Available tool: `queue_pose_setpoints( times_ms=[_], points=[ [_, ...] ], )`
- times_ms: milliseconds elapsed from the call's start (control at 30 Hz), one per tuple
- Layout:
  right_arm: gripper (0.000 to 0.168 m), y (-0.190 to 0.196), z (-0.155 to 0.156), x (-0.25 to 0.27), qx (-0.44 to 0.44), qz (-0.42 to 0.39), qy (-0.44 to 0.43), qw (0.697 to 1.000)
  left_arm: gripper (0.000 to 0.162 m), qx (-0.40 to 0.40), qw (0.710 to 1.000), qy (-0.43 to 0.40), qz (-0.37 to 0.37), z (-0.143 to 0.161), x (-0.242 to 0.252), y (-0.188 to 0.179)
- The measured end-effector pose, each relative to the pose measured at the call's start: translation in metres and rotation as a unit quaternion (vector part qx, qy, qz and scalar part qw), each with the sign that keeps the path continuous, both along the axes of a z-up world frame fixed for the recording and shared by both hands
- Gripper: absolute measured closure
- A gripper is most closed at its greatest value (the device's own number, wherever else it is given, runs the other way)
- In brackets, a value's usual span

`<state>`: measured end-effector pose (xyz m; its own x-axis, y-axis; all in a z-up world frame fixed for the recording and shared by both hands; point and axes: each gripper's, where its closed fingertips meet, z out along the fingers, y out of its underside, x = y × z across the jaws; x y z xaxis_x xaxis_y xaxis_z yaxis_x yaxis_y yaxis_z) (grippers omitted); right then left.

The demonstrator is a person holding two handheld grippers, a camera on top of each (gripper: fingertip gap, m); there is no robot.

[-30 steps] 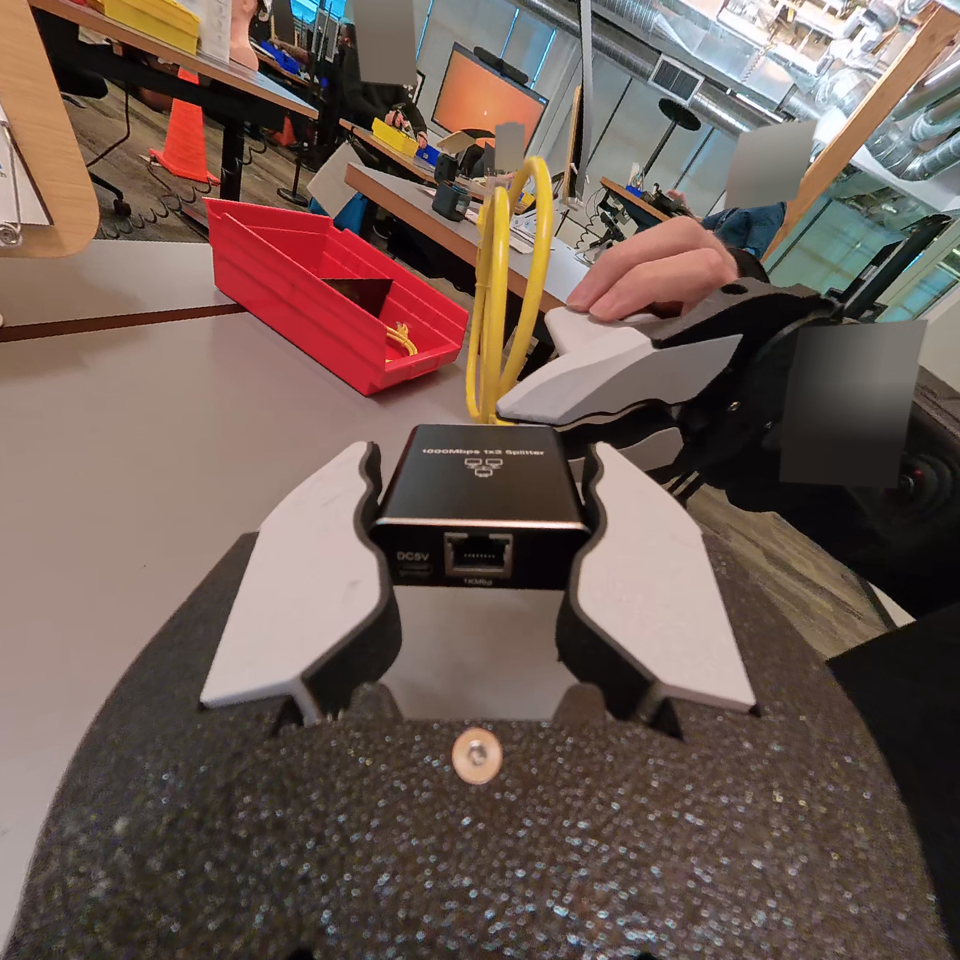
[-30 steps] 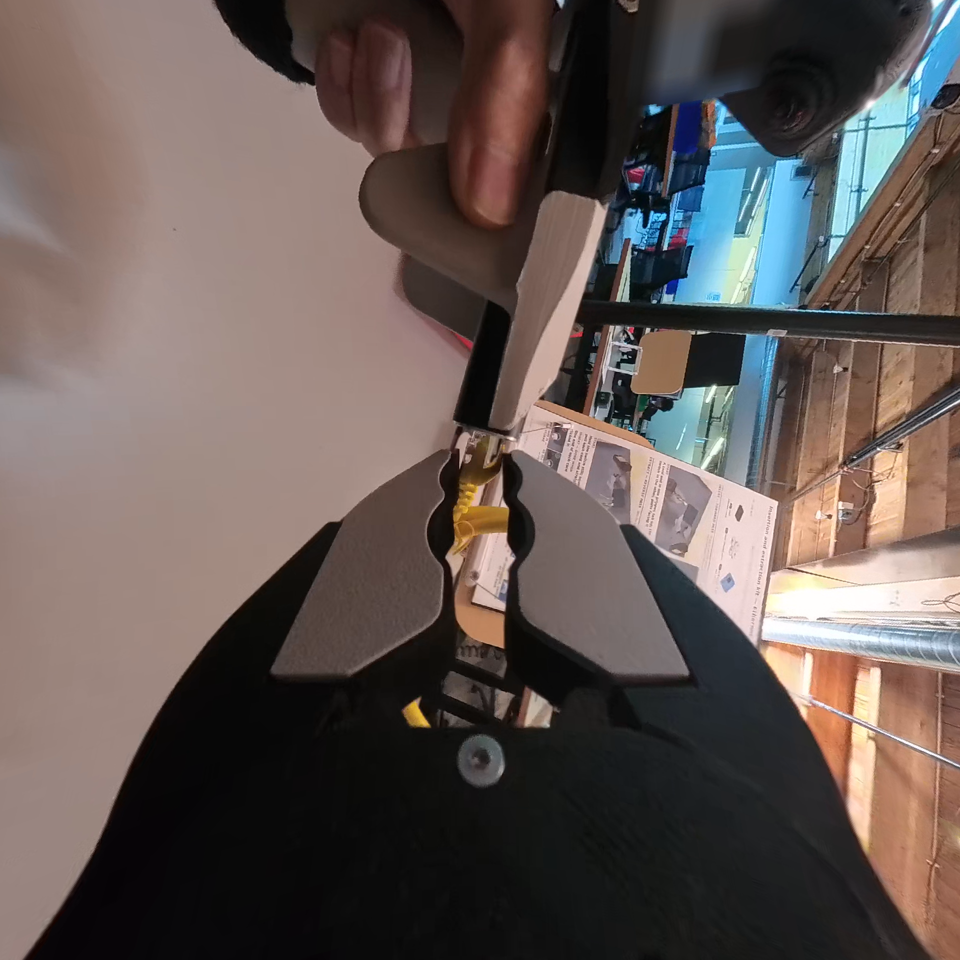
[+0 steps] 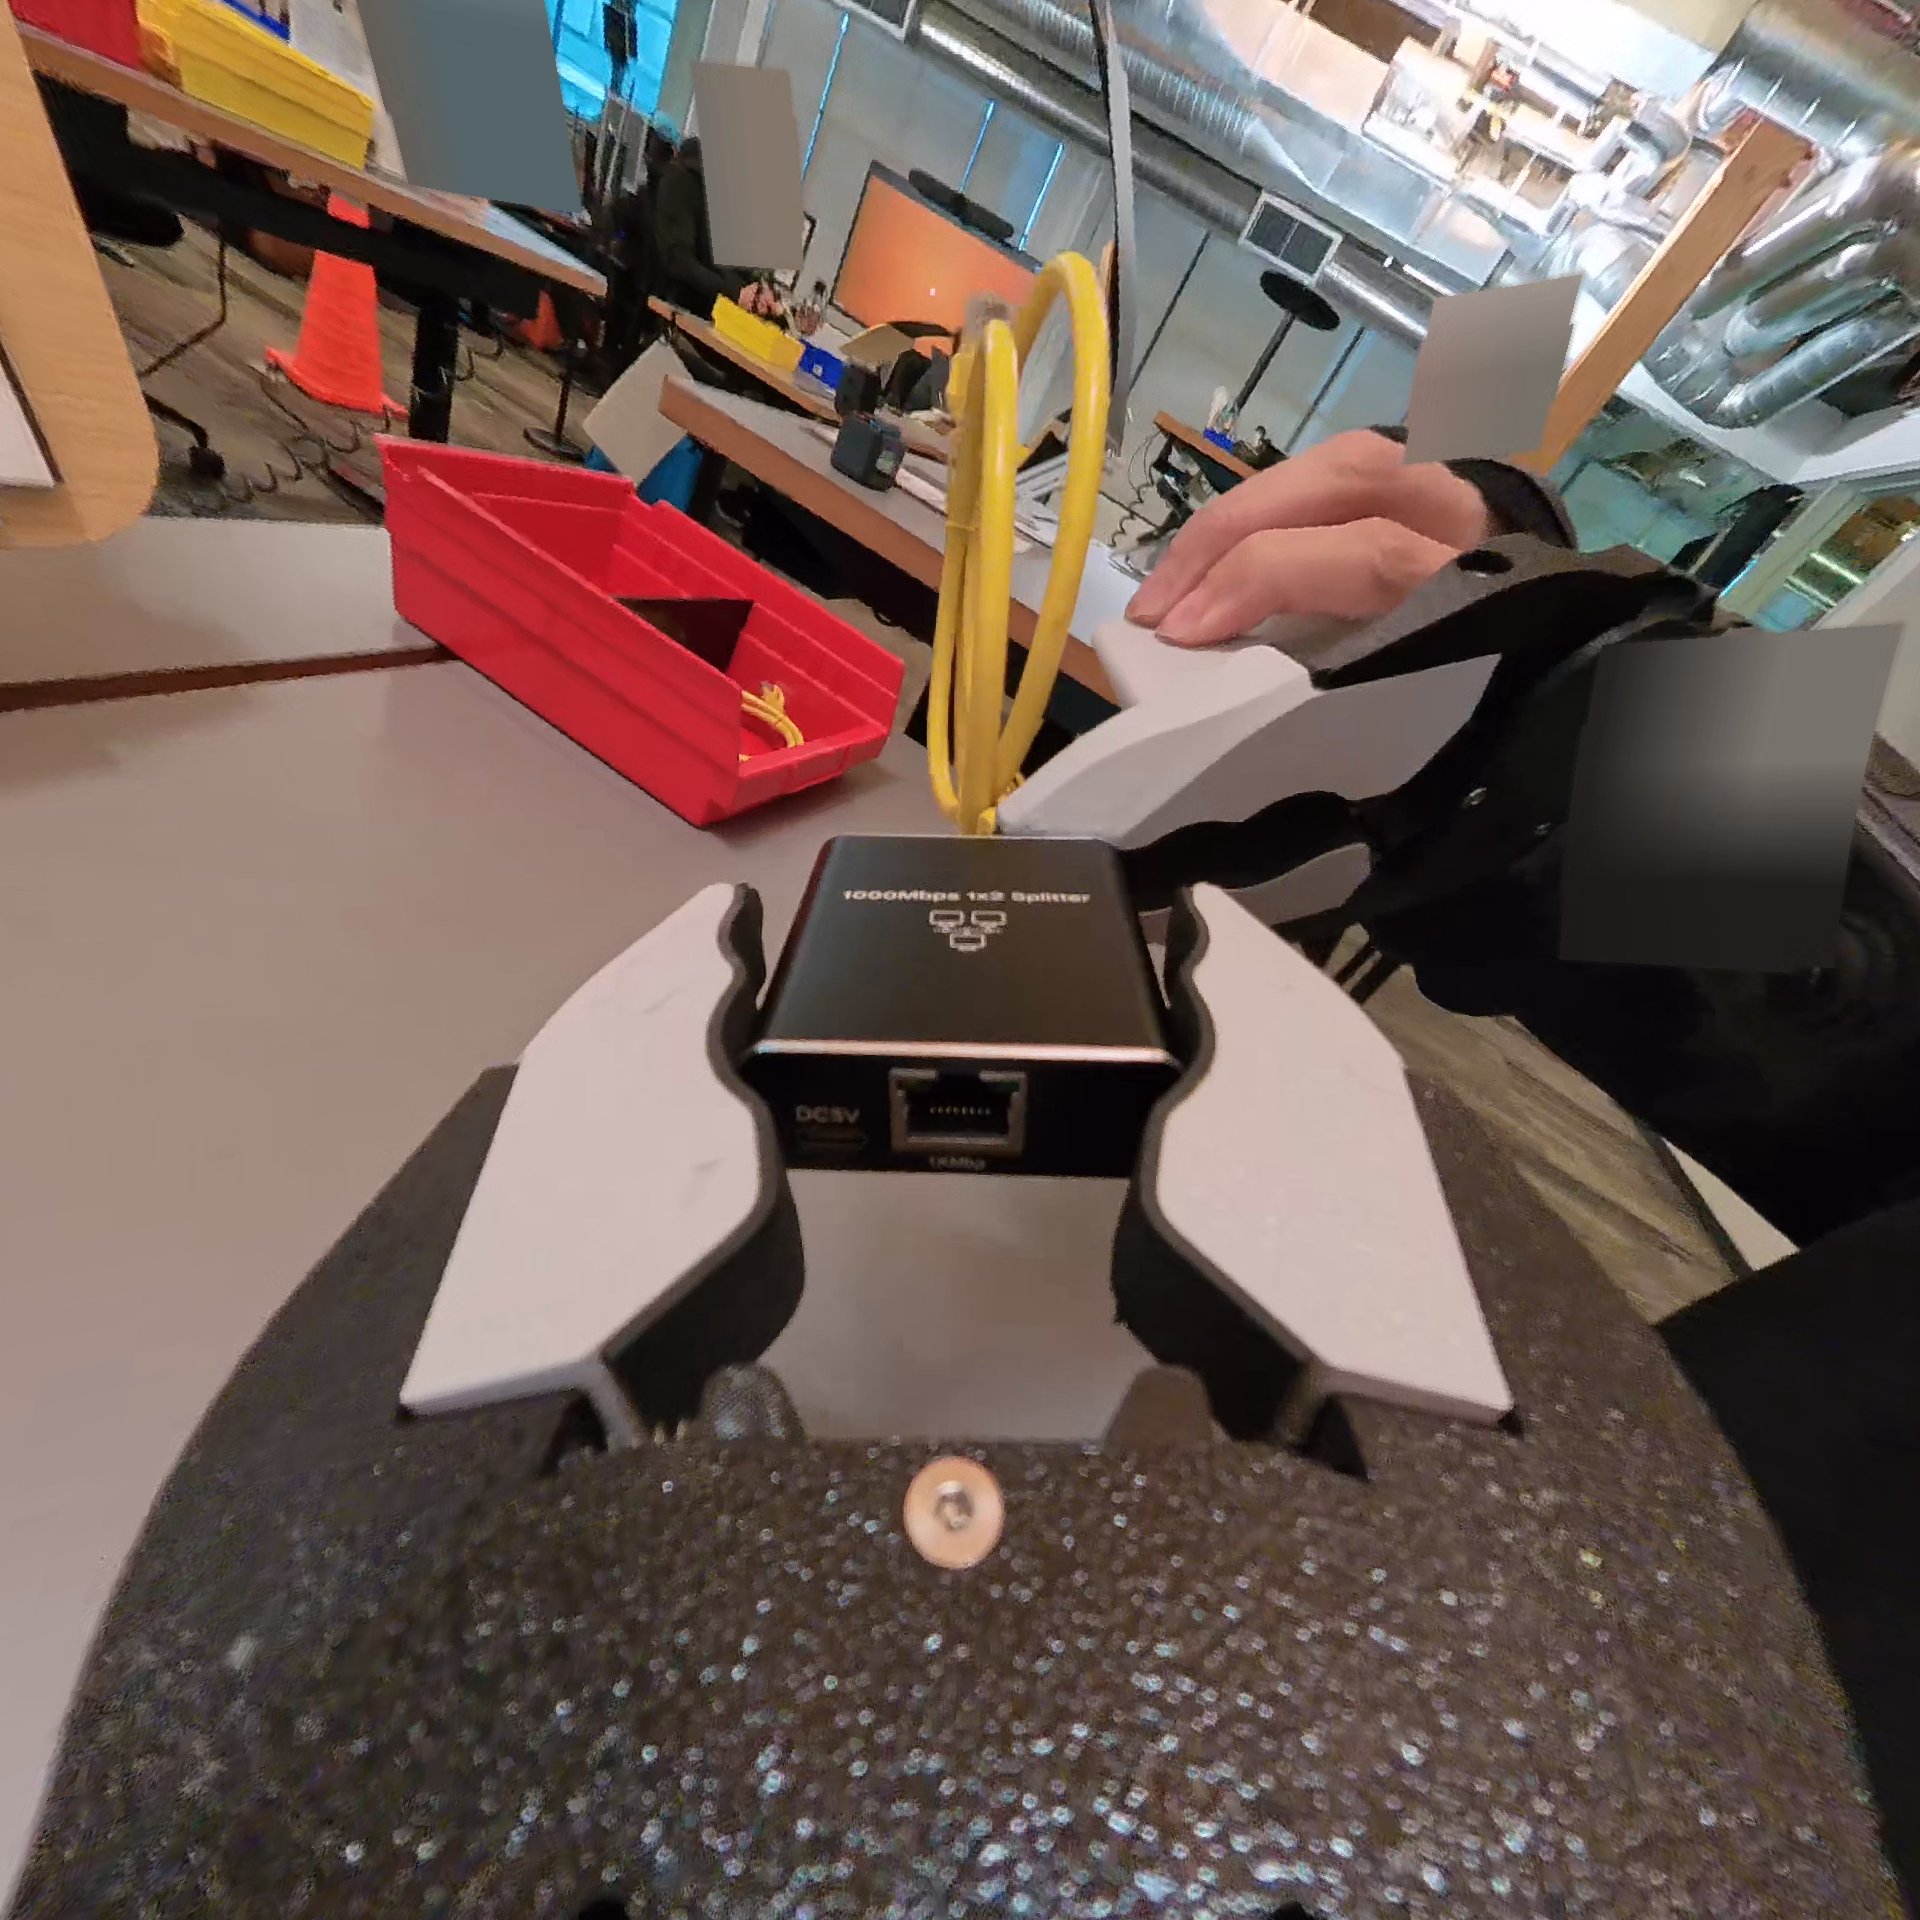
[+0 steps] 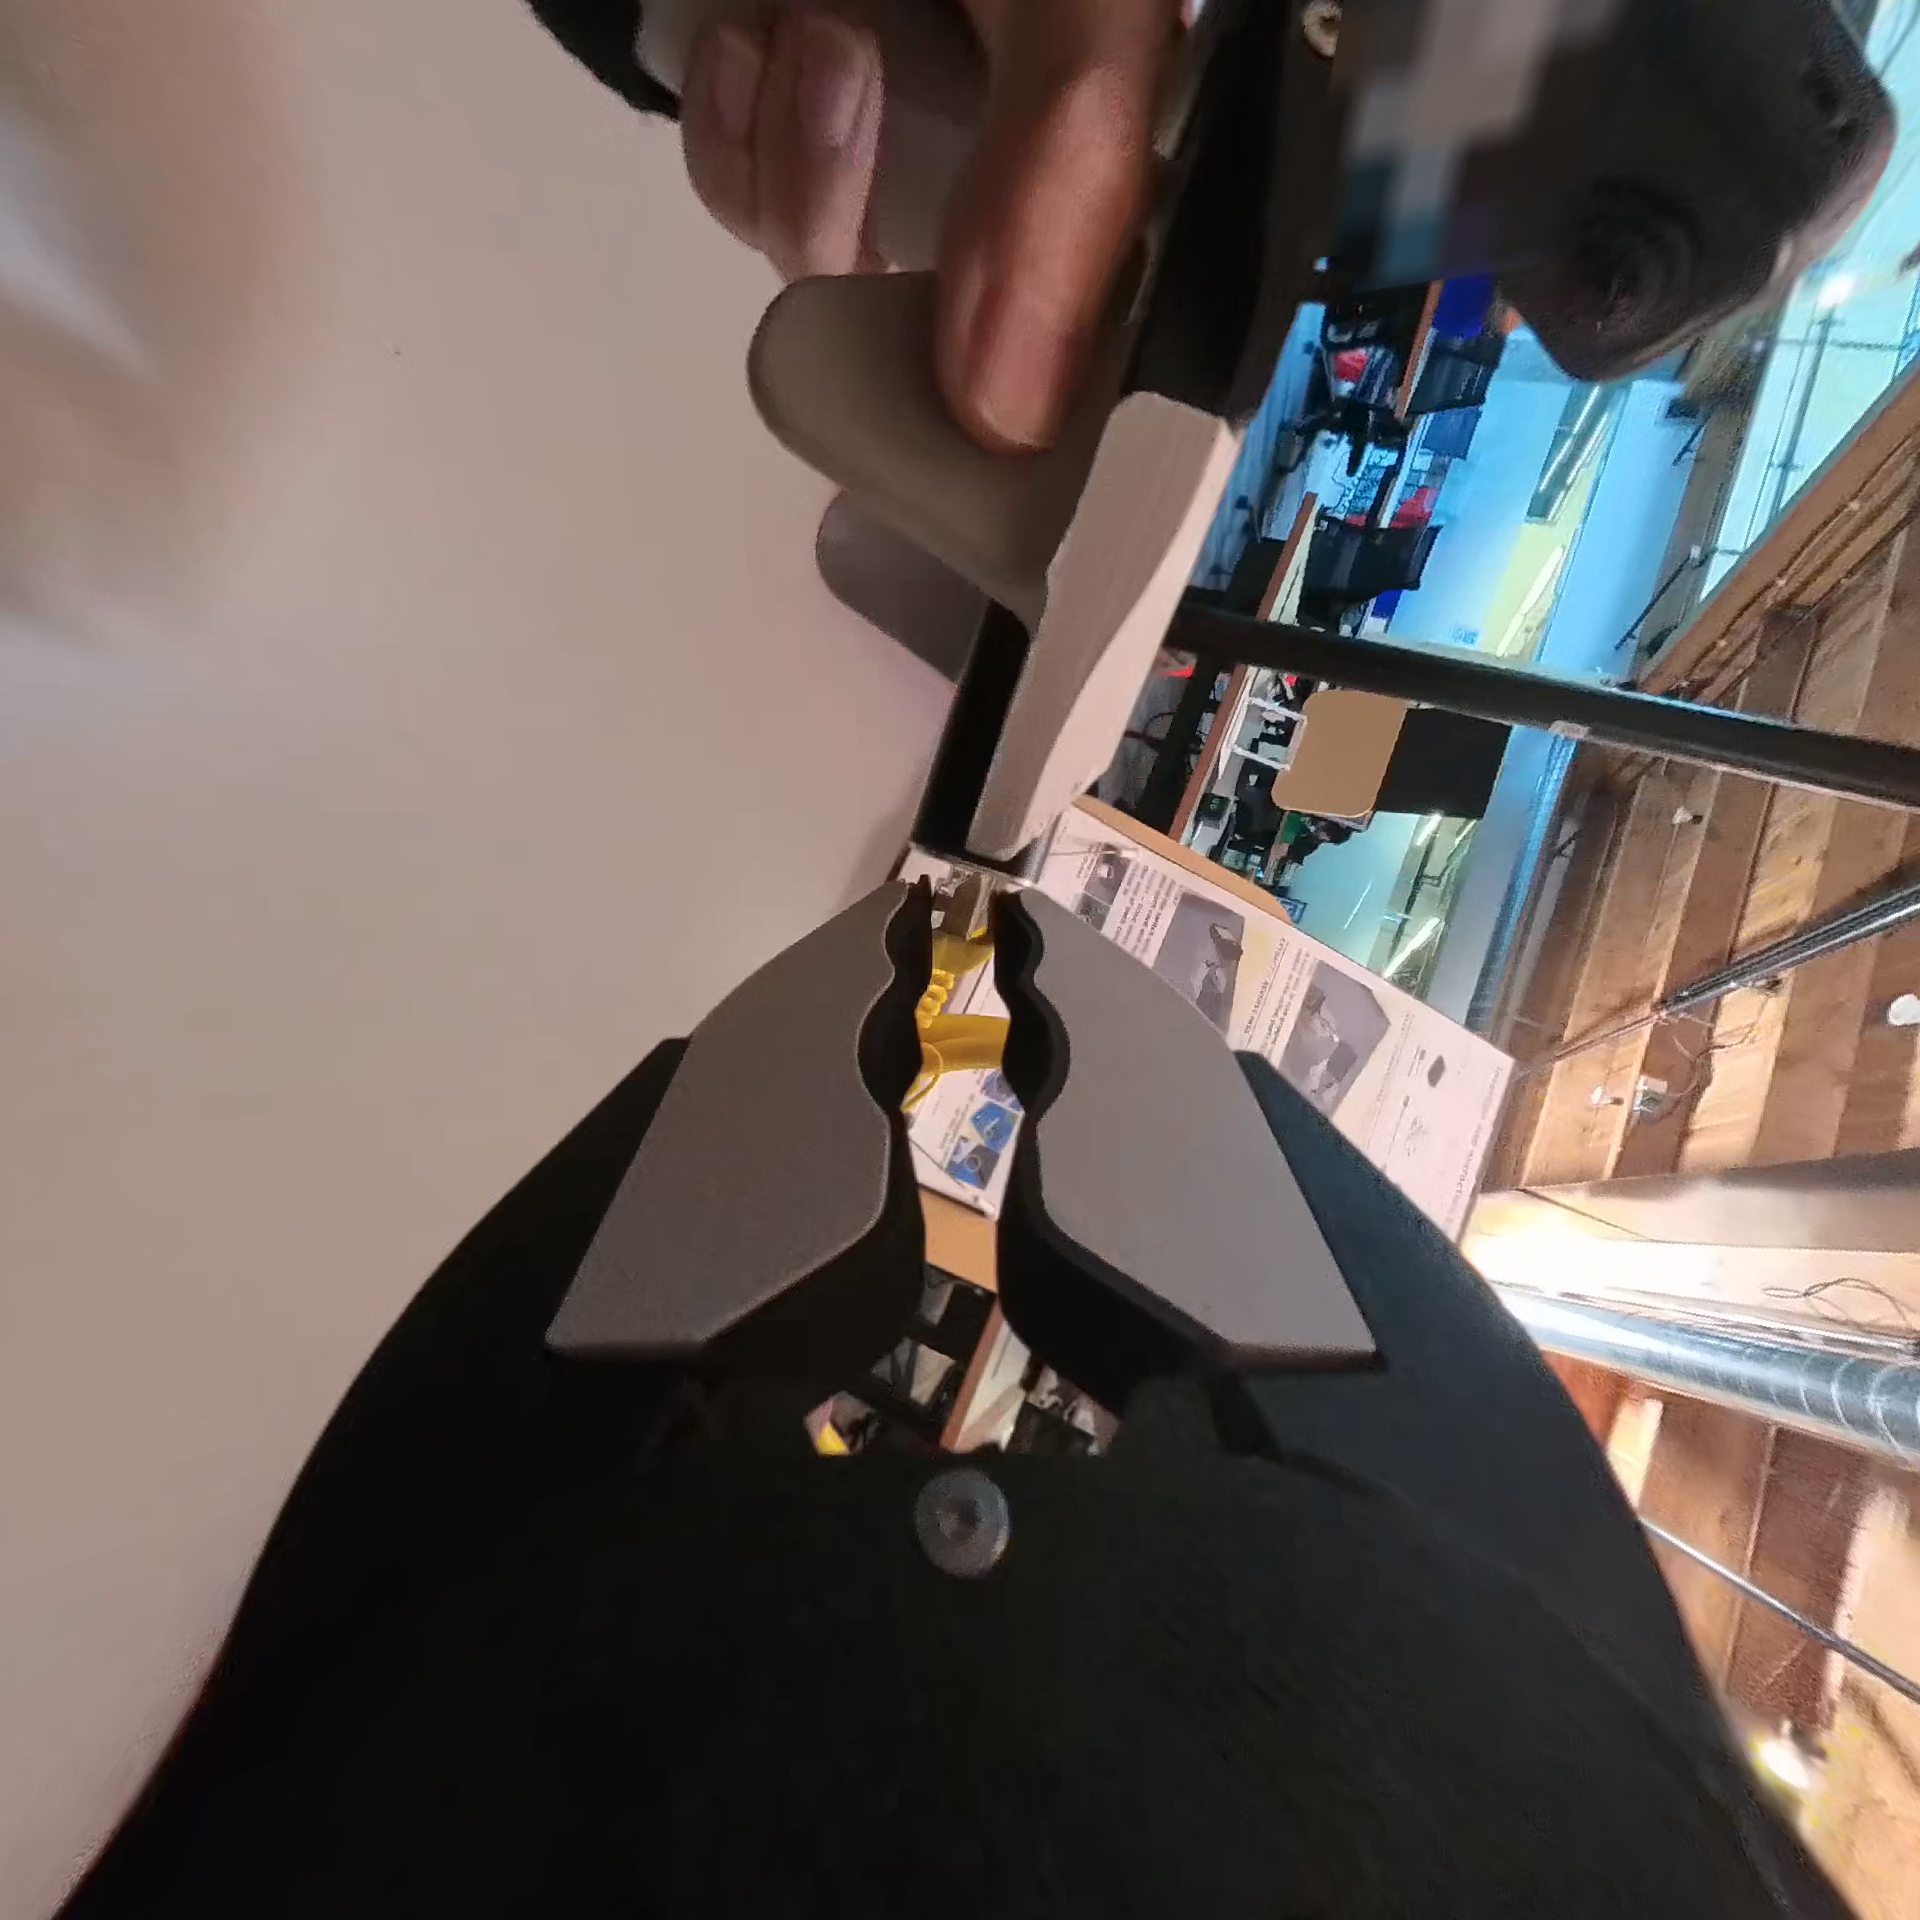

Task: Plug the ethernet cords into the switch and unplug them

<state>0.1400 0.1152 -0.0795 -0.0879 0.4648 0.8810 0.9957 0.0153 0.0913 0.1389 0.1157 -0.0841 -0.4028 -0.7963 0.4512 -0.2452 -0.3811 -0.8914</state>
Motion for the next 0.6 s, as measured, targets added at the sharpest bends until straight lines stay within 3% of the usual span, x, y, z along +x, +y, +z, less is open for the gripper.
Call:
queue_pose_setpoints(
  times_ms=[300, 433, 600],
  points=[
    [0.155, 0.001, 0.008, 0.005, 0.018, -0.022, -0.049, 0.998, 0.088, 0.002, 1.0, 0.002, 0.004, 0.004, 0.002, 0.0],
    [0.154, 0.001, 0.006, 0.006, 0.015, -0.027, -0.052, 0.998, 0.088, 0.079, 0.996, -0.004, 0.037, 0.001, 0.003, 0.002],
    [0.155, 0.002, 0.011, 0.006, 0.017, -0.031, -0.059, 0.998, 0.088, 0.05, 0.998, -0.003, 0.03, 0.004, 0.001, 0.002]
  ],
)
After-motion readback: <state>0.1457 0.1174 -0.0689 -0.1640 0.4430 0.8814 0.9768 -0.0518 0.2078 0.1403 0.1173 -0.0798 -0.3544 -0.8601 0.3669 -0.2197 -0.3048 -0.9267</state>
